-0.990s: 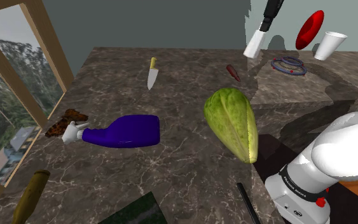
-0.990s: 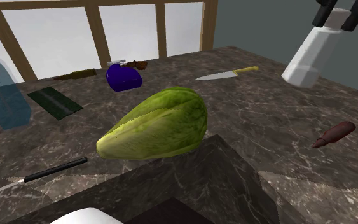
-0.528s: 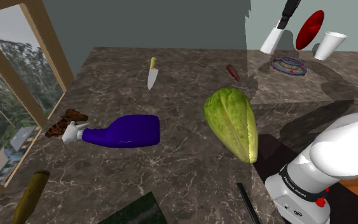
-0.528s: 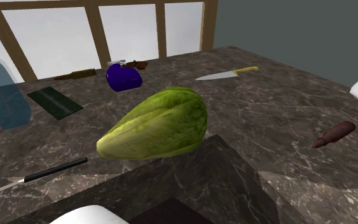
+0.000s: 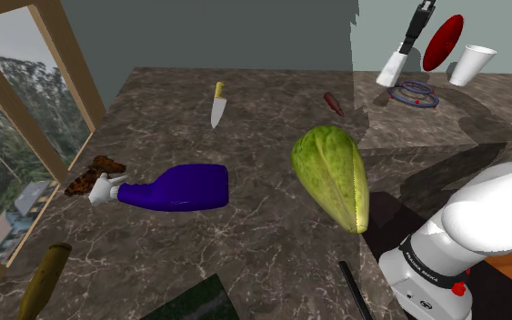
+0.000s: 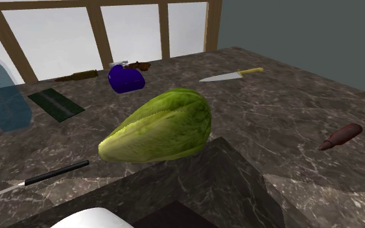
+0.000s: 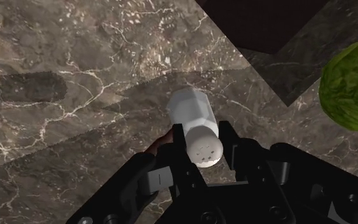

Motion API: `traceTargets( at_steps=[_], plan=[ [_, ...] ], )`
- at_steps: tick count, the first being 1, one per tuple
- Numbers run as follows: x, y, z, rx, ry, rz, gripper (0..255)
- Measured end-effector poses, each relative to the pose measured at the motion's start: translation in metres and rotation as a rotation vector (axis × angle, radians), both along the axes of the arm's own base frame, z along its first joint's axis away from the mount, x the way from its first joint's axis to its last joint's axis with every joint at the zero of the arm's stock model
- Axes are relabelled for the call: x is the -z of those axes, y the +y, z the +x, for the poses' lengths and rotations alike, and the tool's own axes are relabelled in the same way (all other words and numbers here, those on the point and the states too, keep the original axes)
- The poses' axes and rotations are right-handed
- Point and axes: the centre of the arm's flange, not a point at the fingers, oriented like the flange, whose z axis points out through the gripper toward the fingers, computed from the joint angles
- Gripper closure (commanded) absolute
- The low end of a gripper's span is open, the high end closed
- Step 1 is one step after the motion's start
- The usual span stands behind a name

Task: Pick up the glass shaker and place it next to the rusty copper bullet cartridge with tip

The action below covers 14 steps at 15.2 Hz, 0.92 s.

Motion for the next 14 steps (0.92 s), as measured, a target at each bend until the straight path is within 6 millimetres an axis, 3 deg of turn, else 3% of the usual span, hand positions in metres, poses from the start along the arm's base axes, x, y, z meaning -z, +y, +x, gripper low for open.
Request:
traceTargets(
  at_steps=[14],
  plan=[
    [0.075,0.000,-0.001,0.000,0.000,0.000,255]
  ],
)
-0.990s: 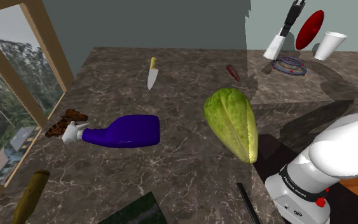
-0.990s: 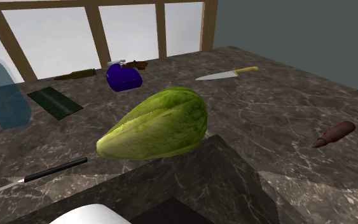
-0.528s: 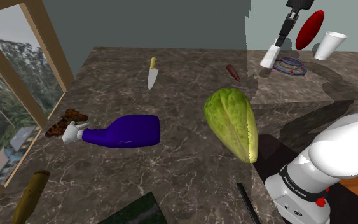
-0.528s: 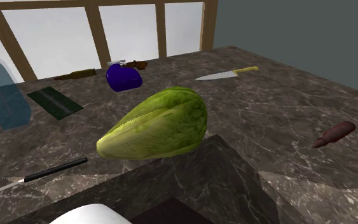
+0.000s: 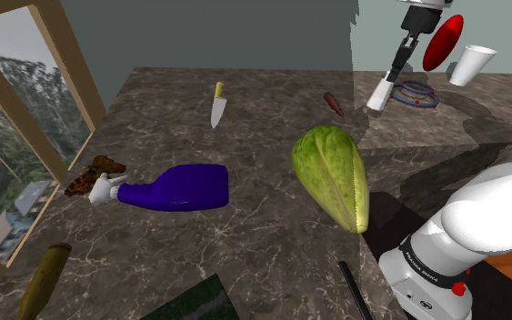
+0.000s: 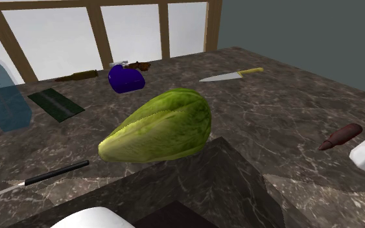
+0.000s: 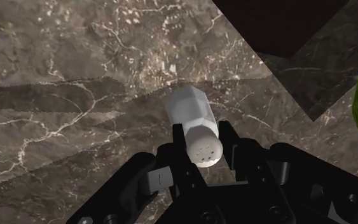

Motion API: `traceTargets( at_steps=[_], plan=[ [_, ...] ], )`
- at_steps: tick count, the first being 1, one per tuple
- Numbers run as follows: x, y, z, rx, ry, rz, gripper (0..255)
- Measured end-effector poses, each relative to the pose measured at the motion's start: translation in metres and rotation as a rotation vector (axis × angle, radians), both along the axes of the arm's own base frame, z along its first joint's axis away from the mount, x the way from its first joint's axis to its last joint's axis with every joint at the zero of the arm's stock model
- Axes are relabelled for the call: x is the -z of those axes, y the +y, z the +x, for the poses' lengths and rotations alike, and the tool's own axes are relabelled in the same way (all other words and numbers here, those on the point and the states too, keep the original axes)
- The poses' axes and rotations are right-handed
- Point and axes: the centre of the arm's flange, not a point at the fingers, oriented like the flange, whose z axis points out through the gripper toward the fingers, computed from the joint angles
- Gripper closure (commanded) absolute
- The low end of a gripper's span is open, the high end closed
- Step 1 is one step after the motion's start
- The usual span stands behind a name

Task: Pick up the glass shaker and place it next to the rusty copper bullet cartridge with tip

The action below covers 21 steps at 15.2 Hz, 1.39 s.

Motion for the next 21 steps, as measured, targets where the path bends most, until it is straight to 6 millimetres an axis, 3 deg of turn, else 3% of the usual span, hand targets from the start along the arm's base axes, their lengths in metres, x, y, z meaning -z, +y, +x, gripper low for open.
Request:
traceTargets(
  at_steps=[11,18,19,21],
  plan=[
    [0.058,-0.001,0.001,0.000,0.000,0.000,255],
    [0.064,-0.001,0.001,0.000,-0.001,0.000,255],
    [0.064,-0.001,0.001,0.000,-0.001,0.000,0],
    [0.064,-0.001,0.001,0.000,-0.001,0.000,0]
  ],
)
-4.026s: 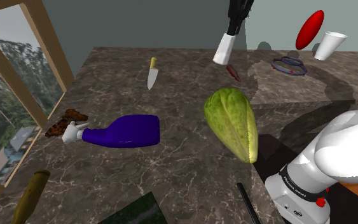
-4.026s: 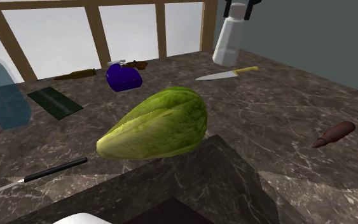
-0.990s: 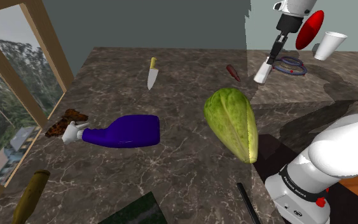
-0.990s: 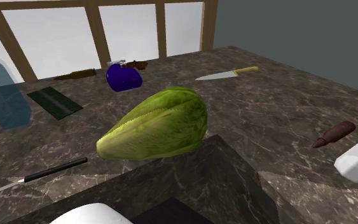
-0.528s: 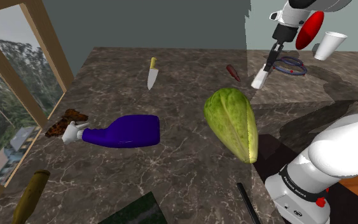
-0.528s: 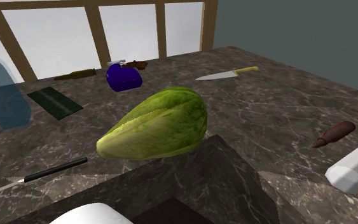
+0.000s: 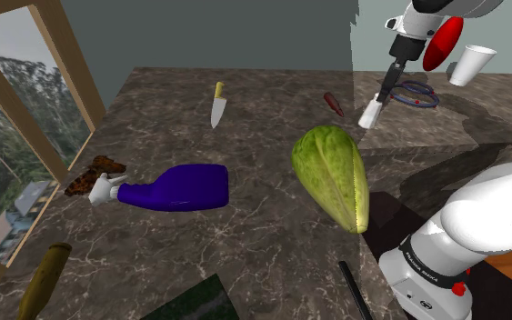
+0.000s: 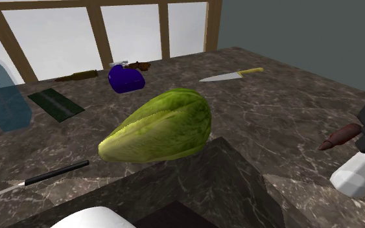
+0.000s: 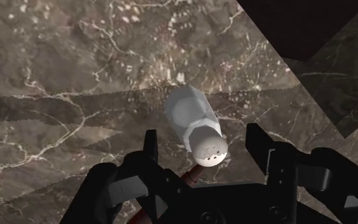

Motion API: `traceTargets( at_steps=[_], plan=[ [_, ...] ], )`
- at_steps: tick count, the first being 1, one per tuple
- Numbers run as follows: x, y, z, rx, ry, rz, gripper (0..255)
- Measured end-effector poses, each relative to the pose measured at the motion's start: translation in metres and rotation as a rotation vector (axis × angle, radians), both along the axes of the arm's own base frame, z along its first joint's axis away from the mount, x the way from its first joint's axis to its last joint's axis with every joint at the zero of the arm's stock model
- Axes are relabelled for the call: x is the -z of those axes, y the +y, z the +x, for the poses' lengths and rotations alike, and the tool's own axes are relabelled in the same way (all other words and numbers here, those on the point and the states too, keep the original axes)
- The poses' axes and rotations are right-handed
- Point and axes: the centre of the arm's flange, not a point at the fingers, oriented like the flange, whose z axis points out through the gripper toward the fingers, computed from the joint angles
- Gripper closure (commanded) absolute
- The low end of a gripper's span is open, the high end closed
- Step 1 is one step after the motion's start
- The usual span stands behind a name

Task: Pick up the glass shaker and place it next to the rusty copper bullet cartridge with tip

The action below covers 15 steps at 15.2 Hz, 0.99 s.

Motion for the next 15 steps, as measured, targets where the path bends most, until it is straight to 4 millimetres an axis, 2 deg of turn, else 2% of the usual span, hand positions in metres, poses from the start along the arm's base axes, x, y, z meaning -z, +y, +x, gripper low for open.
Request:
traceTargets(
  at_steps=[4,9,15],
  plan=[
    [0.000,0.000,0.000,0.000,0.000,0.000,0],
    [-0.044,-0.005,0.001,0.000,-0.001,0.000,0],
    [-0.050,-0.004,0.001,0.000,0.000,0.000,0]
  ],
)
